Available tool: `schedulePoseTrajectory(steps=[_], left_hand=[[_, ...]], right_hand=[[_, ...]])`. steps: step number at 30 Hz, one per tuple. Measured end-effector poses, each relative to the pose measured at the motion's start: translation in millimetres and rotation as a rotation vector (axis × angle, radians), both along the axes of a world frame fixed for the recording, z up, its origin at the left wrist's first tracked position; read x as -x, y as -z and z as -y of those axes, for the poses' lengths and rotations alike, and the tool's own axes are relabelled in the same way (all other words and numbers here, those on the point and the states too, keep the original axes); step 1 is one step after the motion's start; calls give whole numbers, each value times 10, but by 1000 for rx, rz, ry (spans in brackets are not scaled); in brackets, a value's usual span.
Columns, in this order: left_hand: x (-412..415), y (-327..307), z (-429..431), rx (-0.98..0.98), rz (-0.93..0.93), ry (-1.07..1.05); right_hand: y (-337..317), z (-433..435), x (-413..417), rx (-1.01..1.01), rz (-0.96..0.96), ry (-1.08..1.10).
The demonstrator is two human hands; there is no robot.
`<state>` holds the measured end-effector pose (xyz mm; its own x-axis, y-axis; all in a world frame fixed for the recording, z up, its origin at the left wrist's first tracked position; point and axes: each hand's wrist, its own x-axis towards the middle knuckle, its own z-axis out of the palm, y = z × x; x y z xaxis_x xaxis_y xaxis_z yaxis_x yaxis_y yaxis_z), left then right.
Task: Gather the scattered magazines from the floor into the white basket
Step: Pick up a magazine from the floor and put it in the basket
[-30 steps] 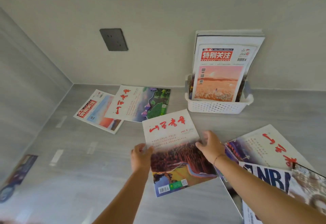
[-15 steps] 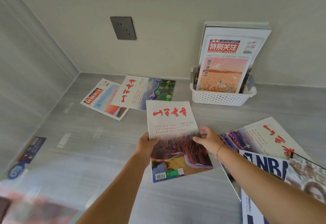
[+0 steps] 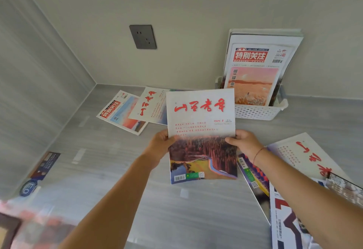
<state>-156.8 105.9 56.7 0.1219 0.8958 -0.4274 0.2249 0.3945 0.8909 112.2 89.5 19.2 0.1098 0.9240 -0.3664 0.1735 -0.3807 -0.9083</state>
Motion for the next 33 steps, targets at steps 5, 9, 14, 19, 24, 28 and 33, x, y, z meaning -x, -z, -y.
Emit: schedulePoseTrajectory(steps=[5,9,14,19,24,28,33], left_hand=[[-280,-239,-391,-96,-60,-6],[-723,-568,-856,-251,-80,-6],[-1386,-982,-1402,-432,-96,-30],[-1836,-1105,-1787,-487,-103,-17],[-2028,-843,-1980,-438,-186,-56],[-2082,-533,-2015,-391,-233,-119],[-2087,-218,-2052,-243,-274,-169]], right_hand=[[-388,-270,-381,-145,41,92],[-762,-573,-797,-233,67,179],[-1197,-951,-1333,-344,124,282],[-1345,-1221,-1728,-387,263,315],[-1098,-1345,-1834,-319,353,325],[-801,-1394,-1822,-234,353,331],[-508,-1431,-1834,-154,412,332]])
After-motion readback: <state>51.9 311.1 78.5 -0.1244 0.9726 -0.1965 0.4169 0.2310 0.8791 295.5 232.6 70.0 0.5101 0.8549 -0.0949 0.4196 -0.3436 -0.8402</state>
